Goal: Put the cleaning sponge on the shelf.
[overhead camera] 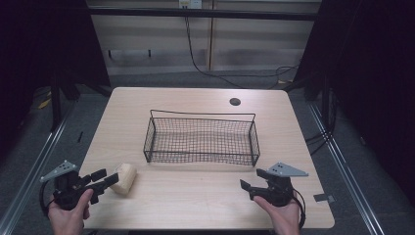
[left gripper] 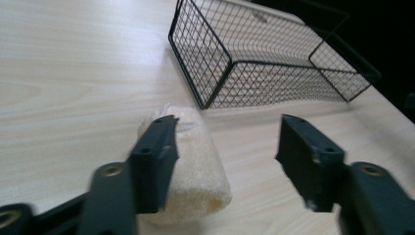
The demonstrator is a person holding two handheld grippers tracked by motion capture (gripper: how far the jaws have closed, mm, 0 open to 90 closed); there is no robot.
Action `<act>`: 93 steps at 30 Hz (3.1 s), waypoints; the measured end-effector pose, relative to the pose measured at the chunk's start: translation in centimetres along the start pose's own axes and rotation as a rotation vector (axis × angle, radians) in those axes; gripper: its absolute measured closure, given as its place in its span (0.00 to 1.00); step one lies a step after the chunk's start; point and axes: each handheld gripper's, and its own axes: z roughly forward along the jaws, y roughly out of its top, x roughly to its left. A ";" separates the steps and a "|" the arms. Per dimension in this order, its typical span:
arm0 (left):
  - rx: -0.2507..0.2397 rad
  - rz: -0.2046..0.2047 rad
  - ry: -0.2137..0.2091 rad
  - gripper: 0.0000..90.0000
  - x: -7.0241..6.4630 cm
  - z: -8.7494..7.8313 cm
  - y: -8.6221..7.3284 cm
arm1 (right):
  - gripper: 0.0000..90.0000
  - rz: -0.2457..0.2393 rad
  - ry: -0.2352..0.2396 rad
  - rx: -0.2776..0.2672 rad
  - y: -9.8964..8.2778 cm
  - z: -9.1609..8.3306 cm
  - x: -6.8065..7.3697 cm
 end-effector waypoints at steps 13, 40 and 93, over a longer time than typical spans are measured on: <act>0.122 0.060 -0.099 0.44 -1.3 0.7 0.3 | 0.31 0.023 0.043 0.015 -0.2 0.1 0.4; 0.376 0.132 -0.076 0.23 -1.4 1.9 4.0 | 0.29 0.029 0.074 0.058 -0.3 0.6 0.5; 0.841 0.059 0.036 0.22 1.8 7.9 8.8 | 0.27 0.047 0.120 0.118 -0.7 1.5 1.0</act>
